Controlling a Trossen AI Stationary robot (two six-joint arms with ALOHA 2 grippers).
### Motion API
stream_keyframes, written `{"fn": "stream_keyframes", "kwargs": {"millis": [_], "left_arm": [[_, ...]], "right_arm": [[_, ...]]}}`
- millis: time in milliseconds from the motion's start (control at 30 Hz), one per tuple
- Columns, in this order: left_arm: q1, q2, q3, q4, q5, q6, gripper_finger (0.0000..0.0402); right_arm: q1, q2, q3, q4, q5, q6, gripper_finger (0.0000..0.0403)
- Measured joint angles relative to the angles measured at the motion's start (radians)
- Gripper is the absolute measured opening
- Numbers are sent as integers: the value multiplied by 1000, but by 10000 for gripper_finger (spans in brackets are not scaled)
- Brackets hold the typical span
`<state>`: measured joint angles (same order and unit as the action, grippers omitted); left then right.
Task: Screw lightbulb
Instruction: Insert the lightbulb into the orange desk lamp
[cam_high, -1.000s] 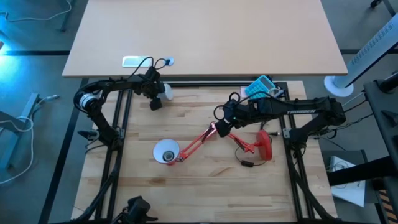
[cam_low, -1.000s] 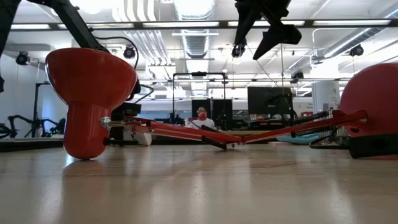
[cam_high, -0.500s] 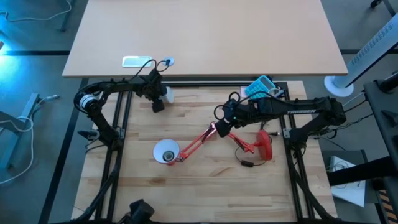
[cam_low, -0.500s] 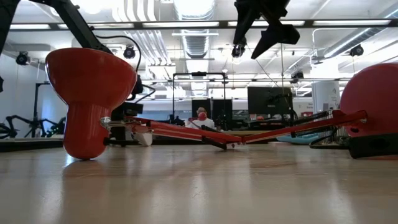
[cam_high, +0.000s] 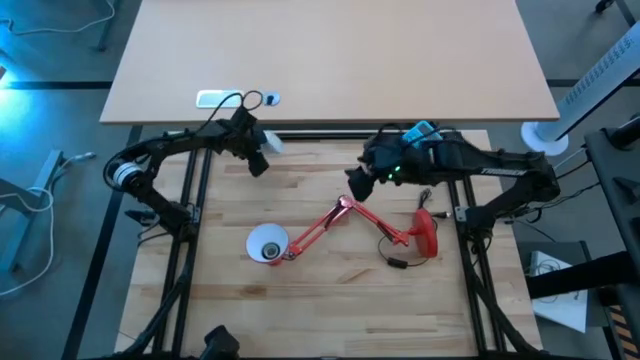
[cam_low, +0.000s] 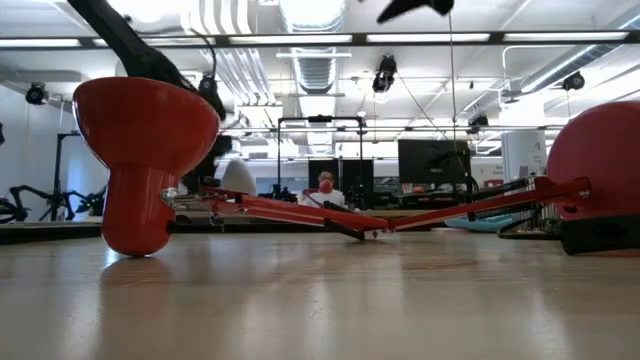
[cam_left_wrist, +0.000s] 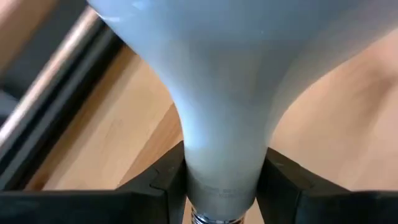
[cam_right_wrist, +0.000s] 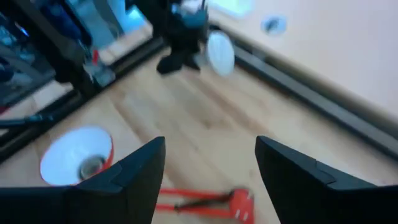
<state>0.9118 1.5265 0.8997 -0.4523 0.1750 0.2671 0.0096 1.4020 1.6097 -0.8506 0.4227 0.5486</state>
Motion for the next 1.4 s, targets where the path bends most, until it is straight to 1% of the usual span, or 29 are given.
{"fn": "stream_keyframes", "kwargs": {"millis": [100, 167, 233, 333, 467, 567, 667, 800, 900, 1033, 1167, 1300, 1400], "left_arm": [[-16, -90, 0, 21, 76, -84, 147], [-36, -154, 0, 37, 80, -125, 144], [-61, -218, 0, 58, 80, -170, 141], [-108, -311, 0, 73, 80, -252, 141], [-202, -424, 0, 86, 76, -342, 145], [-302, -494, 0, 96, 29, -399, 143], [-434, -553, 0, 97, -84, -430, 141], [-644, -605, -11, 98, -271, -471, 143], [-807, -619, -29, 104, -403, -524, 144], [-1024, -617, -58, 110, -565, -608, 143], [-1224, -601, -71, 112, -711, -684, 143], [-1417, -590, -93, 112, -855, -772, 142], [-1553, -589, -124, 116, -936, -839, 142]], "right_arm": [[18, -22, 33, 37, 57, -120, 235], [44, -35, 33, 91, 114, -214, 228], [66, -54, 25, 170, 150, -291, 222], [89, -70, 6, 261, 143, -350, 214], [117, -63, -24, 309, 72, -363, 211], [153, -59, -55, 351, 65, -359, 218], [187, -59, -94, 450, 64, -321, 227], [229, -58, -109, 549, 67, -269, 231], [249, -50, -108, 603, 75, -242, 223], [281, -6, -98, 601, 76, -204, 205], [314, 99, -27, 602, 75, -172, 191], [334, 236, 91, 601, 73, -134, 188], [336, 334, 198, 593, 73, -71, 188]]}}
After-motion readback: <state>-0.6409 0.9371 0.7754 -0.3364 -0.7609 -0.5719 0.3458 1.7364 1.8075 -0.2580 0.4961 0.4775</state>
